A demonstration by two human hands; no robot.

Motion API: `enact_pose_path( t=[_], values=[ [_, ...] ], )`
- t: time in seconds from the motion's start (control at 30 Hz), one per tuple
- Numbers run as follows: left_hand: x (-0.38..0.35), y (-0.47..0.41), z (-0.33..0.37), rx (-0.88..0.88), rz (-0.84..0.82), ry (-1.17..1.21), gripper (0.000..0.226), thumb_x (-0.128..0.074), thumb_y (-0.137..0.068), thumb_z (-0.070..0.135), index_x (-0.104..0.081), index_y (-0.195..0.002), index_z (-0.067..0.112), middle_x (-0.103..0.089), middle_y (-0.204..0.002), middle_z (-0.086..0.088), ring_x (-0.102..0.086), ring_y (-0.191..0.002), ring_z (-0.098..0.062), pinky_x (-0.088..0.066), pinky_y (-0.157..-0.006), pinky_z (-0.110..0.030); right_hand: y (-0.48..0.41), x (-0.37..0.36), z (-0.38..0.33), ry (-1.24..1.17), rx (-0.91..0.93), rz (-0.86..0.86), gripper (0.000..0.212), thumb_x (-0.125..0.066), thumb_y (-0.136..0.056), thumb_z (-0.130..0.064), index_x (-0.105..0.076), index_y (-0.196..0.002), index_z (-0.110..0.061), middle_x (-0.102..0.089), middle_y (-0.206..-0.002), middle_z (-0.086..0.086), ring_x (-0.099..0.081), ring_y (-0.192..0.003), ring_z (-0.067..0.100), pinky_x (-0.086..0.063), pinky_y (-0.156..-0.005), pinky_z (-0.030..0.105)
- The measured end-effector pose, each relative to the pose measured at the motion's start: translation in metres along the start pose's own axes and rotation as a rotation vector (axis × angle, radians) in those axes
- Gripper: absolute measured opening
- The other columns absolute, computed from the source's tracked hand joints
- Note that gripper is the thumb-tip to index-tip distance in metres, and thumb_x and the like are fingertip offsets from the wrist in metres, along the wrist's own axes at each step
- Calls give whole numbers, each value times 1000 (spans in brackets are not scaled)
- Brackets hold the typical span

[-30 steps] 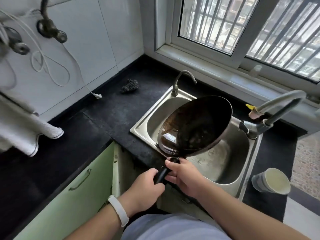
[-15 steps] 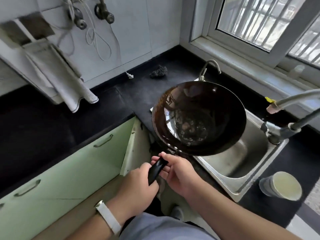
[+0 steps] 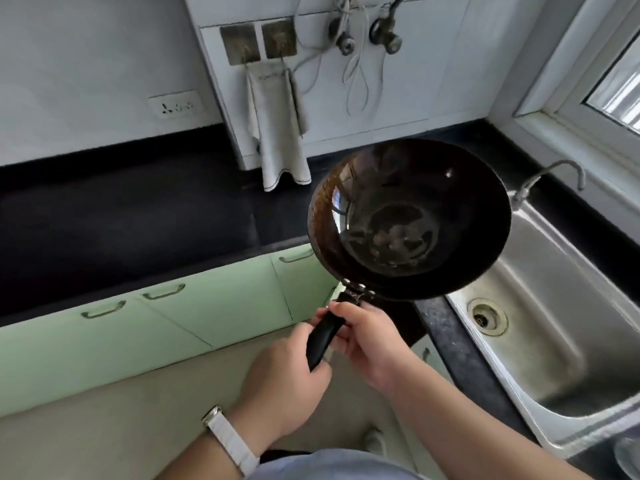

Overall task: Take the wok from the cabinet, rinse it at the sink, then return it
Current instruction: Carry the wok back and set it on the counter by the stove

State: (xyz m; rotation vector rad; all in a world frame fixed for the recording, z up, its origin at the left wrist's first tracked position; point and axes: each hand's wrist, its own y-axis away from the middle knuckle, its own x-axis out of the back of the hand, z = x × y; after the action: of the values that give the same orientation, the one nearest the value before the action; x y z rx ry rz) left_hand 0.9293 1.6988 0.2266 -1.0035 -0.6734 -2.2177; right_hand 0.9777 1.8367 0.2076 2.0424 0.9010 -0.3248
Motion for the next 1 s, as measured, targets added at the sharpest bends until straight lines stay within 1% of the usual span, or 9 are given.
enact_pose_path(
  t=[0.07,0.13,0.23,0.3,0.43,0.5,0.67,0.8,1.0],
  values=[
    [19,6,-22,18,26,23,18,-61,-81,30,-44,-83,35,-52,-60,0,-48,-54,-17,-34,-49,-35,-5,-28,13,30,-15,-23,2,-58,-90,2,-58,-91,0,-71,-80,18,-70,-74,28,-61,-72,39],
    [40,14,-50,32,55,34,15,-61,-82,30,-46,-85,32,-53,-61,-1,-48,-54,-19,-36,-50,-36,-9,-61,31,54,-33,-30,2,-57,-90,2,-57,-92,1,-71,-81,19,-71,-73,28,-61,-70,39],
    [76,30,-98,55,87,19,14,-59,-82,32,-46,-84,28,-51,-60,0,-45,-52,-18,-31,-46,-33,-12,-114,65,88,-66,-53,7,-57,-91,1,-58,-97,4,-71,-84,20,-72,-73,27,-60,-63,35],
    [100,41,-132,74,116,32,14,-58,-83,33,-46,-83,26,-49,-60,1,-44,-52,-19,-28,-46,-33,-16,-151,90,107,-85,-83,11,-57,-91,1,-58,-101,5,-71,-84,19,-72,-73,26,-59,-59,32],
    [144,63,-198,128,188,33,14,-57,-84,37,-48,-87,27,-54,-64,2,-51,-57,-21,-34,-49,-35,-24,-221,142,152,-115,-137,15,-57,-91,0,-57,-105,5,-71,-83,19,-72,-73,27,-59,-60,31],
    [161,78,-226,159,223,43,16,-57,-85,40,-45,-85,29,-52,-62,3,-49,-56,-19,-33,-49,-34,-25,-251,165,179,-128,-173,14,-57,-91,0,-56,-103,5,-71,-81,19,-72,-73,27,-59,-60,32],
    [196,112,-281,249,330,43,19,-56,-88,43,-43,-86,29,-48,-62,6,-49,-59,-19,-33,-53,-33,-23,-319,212,285,-166,-275,9,-56,-90,1,-56,-99,3,-70,-81,19,-71,-72,27,-59,-62,35],
    [219,132,-315,327,418,56,20,-56,-88,44,-47,-90,27,-53,-66,5,-53,-63,-20,-41,-56,-34,-21,-366,240,356,-202,-360,8,-56,-90,1,-56,-98,2,-70,-79,19,-71,-71,27,-59,-61,33],
    [245,152,-358,438,521,91,20,-56,-89,47,-44,-90,30,-52,-68,8,-47,-59,-14,-34,-55,-28,-30,-426,278,459,-304,-483,12,-55,-91,-8,-55,-101,-2,-68,-86,20,-70,-76,30,-58,-63,34]
  ],
)
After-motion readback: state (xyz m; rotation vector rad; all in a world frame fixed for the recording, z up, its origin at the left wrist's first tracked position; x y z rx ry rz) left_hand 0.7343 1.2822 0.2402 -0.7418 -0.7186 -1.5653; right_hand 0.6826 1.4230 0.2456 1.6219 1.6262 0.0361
